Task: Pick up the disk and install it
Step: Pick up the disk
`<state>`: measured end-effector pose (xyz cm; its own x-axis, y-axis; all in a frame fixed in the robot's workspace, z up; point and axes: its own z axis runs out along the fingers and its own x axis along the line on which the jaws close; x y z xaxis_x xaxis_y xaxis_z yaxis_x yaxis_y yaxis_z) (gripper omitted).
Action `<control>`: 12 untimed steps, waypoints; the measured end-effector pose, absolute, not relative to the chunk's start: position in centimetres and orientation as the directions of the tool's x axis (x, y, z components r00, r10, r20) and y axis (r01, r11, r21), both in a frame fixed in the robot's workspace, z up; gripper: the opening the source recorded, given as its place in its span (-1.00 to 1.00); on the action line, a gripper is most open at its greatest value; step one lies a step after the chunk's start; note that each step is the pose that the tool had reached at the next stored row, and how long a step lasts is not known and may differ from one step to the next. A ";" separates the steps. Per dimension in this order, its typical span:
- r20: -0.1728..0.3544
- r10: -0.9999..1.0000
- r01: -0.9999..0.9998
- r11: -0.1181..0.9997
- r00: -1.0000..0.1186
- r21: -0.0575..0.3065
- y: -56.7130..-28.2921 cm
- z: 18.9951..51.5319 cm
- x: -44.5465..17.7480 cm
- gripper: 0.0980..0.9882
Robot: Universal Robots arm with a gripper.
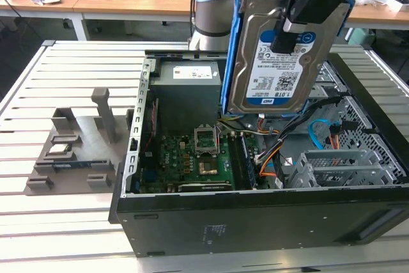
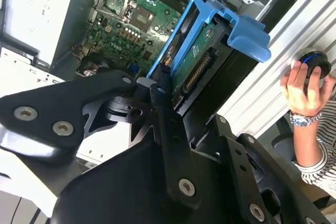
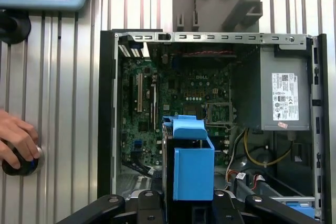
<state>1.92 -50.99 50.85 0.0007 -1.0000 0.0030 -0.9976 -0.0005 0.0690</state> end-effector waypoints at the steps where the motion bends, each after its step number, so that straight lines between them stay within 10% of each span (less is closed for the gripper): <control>1: 0.003 -1.000 -0.998 -0.001 0.001 0.069 -51.0 50.8 2.2 -0.43; 12: 0.003 -1.000 -0.998 0.000 0.001 0.069 -51.0 50.8 6.4 -0.43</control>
